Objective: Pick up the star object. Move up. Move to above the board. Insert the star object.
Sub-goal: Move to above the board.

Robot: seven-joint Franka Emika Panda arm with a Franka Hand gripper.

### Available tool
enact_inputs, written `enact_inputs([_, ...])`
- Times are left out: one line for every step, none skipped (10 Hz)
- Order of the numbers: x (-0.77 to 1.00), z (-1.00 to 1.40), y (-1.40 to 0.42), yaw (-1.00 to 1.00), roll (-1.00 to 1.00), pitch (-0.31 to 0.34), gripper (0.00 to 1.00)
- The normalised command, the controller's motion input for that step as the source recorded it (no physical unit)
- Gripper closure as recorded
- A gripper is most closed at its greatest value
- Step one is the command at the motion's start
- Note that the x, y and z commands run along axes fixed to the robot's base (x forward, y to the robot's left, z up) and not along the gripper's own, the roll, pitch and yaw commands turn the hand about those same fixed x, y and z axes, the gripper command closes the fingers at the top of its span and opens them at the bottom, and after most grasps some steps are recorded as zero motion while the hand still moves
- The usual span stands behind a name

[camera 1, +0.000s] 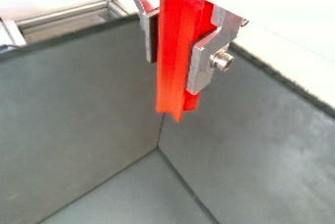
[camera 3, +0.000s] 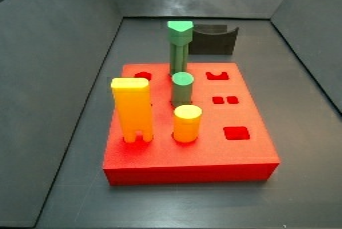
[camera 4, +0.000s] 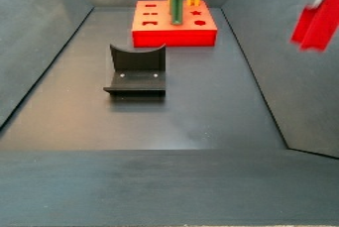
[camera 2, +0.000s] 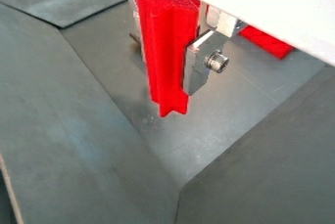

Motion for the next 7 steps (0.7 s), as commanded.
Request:
enact_inputs([-0.1, 0.76, 0.01, 0.02, 0.08, 0.048, 1.0])
enact_inputs([-0.06, 0.58, 0.0, 0.02, 0.07, 0.063, 1.0])
enact_inputs([-0.03, 0.41, 0.0, 0.02, 0.07, 0.081, 1.0])
enact_inputs([-0.01, 0.19, -0.01, 0.02, 0.07, 0.091, 1.0])
enact_inputs([0.28, 0.07, -1.0, -0.7, -0.28, 0.208, 1.0])
enact_inputs([0.28, 0.07, -1.0, -0.64, -0.28, 0.193, 1.0])
enact_inputs([0.28, 0.07, -1.0, -0.44, -0.24, 0.158, 1.0])
